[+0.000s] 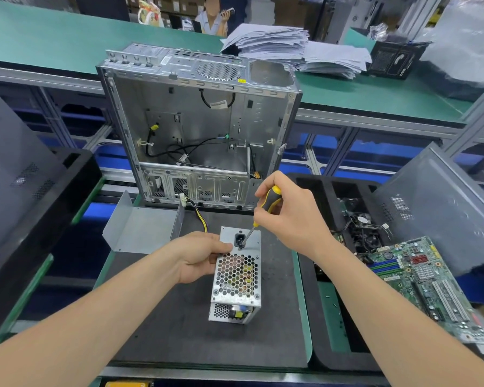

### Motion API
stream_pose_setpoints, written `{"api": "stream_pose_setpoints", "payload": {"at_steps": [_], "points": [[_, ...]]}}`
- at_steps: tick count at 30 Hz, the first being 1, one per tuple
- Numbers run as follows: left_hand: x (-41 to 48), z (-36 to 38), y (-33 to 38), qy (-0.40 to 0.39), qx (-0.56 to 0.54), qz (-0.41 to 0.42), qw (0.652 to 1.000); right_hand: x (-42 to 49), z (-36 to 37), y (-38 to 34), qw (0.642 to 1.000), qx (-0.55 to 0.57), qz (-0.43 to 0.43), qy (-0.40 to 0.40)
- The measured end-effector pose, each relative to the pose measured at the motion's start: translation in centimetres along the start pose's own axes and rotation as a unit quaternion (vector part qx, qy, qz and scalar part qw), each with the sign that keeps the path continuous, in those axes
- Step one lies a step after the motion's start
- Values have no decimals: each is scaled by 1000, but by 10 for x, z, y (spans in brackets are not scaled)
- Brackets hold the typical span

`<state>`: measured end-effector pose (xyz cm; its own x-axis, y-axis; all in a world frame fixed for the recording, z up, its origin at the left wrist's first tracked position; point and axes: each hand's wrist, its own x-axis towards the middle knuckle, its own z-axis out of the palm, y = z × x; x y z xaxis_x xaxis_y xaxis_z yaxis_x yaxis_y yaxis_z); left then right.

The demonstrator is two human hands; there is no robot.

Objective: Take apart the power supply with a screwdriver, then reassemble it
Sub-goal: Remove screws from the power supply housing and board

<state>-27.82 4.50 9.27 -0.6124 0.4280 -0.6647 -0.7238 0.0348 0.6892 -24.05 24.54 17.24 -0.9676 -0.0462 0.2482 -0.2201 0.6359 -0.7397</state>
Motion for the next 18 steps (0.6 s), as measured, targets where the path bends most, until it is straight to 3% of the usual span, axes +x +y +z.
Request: {"api": "stream_pose_setpoints", "payload": {"at_steps": [13, 18], "points": [[0, 0, 1, -1, 4, 6, 1000, 3, 1, -3, 999, -24, -11, -25], [-1, 0, 1, -3, 8, 10, 1000, 6, -4, -10, 994, -48, -46, -82]]}}
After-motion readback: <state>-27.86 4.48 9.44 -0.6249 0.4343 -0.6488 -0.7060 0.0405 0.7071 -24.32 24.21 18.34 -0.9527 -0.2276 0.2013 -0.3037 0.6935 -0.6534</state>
